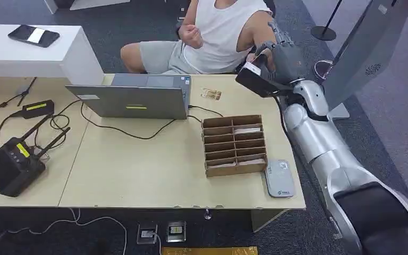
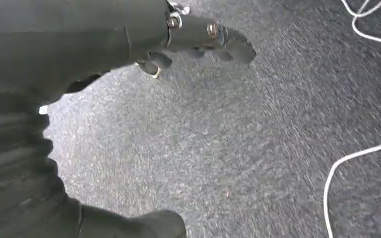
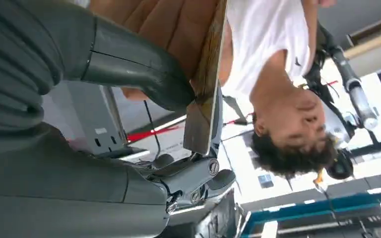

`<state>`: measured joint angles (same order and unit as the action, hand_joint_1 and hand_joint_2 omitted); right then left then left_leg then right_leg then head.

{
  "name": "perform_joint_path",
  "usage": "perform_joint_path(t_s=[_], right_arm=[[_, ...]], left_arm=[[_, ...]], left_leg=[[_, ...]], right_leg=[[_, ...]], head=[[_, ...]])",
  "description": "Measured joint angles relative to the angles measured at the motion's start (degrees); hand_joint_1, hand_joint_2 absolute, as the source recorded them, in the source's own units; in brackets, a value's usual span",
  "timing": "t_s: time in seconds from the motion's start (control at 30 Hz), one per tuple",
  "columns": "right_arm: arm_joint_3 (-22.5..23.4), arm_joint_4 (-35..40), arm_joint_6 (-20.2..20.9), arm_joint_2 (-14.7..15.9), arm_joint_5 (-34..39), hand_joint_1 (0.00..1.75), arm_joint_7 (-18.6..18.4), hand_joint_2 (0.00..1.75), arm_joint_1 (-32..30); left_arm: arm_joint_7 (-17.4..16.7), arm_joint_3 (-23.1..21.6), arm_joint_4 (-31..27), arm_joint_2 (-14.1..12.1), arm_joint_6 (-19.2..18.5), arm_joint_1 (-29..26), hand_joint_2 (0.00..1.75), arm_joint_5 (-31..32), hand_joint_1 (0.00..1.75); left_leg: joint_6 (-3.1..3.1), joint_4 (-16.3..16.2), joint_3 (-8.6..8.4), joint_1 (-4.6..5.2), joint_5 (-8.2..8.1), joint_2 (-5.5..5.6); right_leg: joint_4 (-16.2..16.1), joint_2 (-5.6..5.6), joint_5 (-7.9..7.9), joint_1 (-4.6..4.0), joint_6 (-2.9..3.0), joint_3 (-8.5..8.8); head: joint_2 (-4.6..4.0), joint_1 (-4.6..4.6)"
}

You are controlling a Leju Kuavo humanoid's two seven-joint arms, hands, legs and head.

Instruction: Pass the card to the sensor for recognition and then transmit it.

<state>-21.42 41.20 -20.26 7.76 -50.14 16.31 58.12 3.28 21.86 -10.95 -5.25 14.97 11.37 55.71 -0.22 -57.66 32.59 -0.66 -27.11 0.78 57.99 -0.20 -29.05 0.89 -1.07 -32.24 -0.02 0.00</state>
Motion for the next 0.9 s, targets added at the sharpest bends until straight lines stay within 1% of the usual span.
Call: perform_joint_path(t_s=[0.03, 0.07, 0.23, 0.4, 0.5, 0.57, 0.63, 0.73, 0.83, 0.87, 0.9], right_arm=[[-0.2, -1.3, 0.0, -0.1, 0.2, 0.30, 0.0, 1.75, 0.0], [-0.3, -2.3, -0.1, -0.1, 0.2, 0.00, 0.0, 1.75, -0.1], [-0.5, -4.9, -0.8, 0.0, 1.1, 0.00, -0.1, 1.75, -1.2], [-0.4, -5.3, -2.3, 0.8, 3.1, 0.00, -0.4, 1.75, -3.4], [-0.3, -4.3, -3.7, 1.9, 4.4, 0.00, -1.6, 1.75, -5.1], [0.1, -2.7, -4.5, 3.2, 5.6, 0.00, -2.2, 1.75, -6.1], [1.0, -1.0, -6.5, 4.4, 6.9, 0.00, -2.7, 1.75, -7.0], [3.8, 2.4, -11.5, 6.9, 10.8, 0.00, -3.1, 1.75, -8.8], [8.6, 6.8, -16.5, 10.3, 15.1, 0.00, -2.9, 1.75, -10.9], [11.1, 8.5, -17.9, 11.4, 16.8, 0.00, -2.4, 1.75, -11.6], [12.9, 9.9, -18.4, 12.3, 18.2, 0.00, -2.1, 1.75, -12.3]], left_arm=[[-0.1, 0.0, 0.0, 0.0, 0.0, -0.1, 1.75, 0.0, 0.00], [-0.1, 0.0, 0.0, 0.0, 0.0, -0.2, 1.75, 0.1, 0.00], [-0.3, 0.0, 0.0, 0.1, 0.0, -0.6, 1.75, 0.2, 0.00], [-0.4, 0.0, 0.0, 0.2, 0.1, -0.9, 1.75, 0.0, 0.00], [-0.4, 0.0, 0.0, 0.2, 0.3, -1.4, 1.75, -0.2, 0.00], [-0.4, 0.0, 0.0, 0.2, 0.6, -1.7, 1.75, -0.5, 0.00], [-0.4, 0.0, 0.1, 0.2, 0.8, -1.9, 1.75, -0.5, 0.00], [-0.4, 0.0, 0.1, 0.2, 1.1, -2.3, 1.75, -0.5, 0.00], [-0.4, 0.0, 0.1, 0.2, 1.2, -2.8, 1.75, -0.6, 0.00], [-0.4, 0.0, 0.1, 0.2, 1.2, -3.0, 1.75, -0.6, 0.00], [-0.4, 0.0, 0.1, 0.2, 1.2, -3.0, 1.75, -0.6, 0.00]], left_leg=[[0.00, 0.0, 0.00, 0.00, 0.00, -0.01], [0.00, 0.0, 0.00, 0.00, 0.00, -0.01], [0.00, 0.0, -0.02, 0.01, 0.00, -0.02], [0.00, 0.0, -0.03, 0.00, 0.00, -0.03], [0.00, 0.0, -0.06, 0.00, 0.00, -0.04], [0.00, 0.0, -0.06, 0.01, 0.00, -0.04], [0.00, 0.0, -0.06, 0.01, 0.00, -0.04], [0.00, 0.0, -0.08, 0.01, 0.00, -0.02], [0.01, -0.1, -0.05, 0.04, -0.01, 0.00], [0.01, -0.1, -0.05, 0.04, -0.02, 0.00], [0.02, 0.0, -0.04, 0.04, -0.04, -0.01]], right_leg=[[0.0, 0.02, 0.00, 0.00, 0.00, 0.00], [0.0, 0.02, 0.00, 0.00, 0.00, 0.00], [0.0, 0.04, 0.00, 0.01, 0.00, -0.03], [0.0, 0.06, 0.00, 0.00, 0.00, -0.03], [0.0, 0.08, 0.00, 0.00, 0.00, -0.02], [0.0, 0.09, 0.00, 0.01, 0.00, -0.03], [0.0, 0.08, 0.00, 0.01, 0.00, -0.02], [-0.1, 0.02, 0.00, 0.01, 0.00, -0.01], [-0.1, 0.00, 0.00, 0.05, -0.01, -0.02], [-0.1, 0.02, 0.00, 0.05, -0.01, -0.01], [-0.1, 0.02, 0.00, 0.05, -0.01, 0.00]], head=[[0.00, 0.00], [0.00, 0.00], [0.00, 0.00], [0.00, -0.02], [0.00, 0.00], [0.00, -0.02], [0.00, -0.02], [0.00, -0.02], [0.00, 0.00], [0.00, -0.02], [0.00, -0.02]])
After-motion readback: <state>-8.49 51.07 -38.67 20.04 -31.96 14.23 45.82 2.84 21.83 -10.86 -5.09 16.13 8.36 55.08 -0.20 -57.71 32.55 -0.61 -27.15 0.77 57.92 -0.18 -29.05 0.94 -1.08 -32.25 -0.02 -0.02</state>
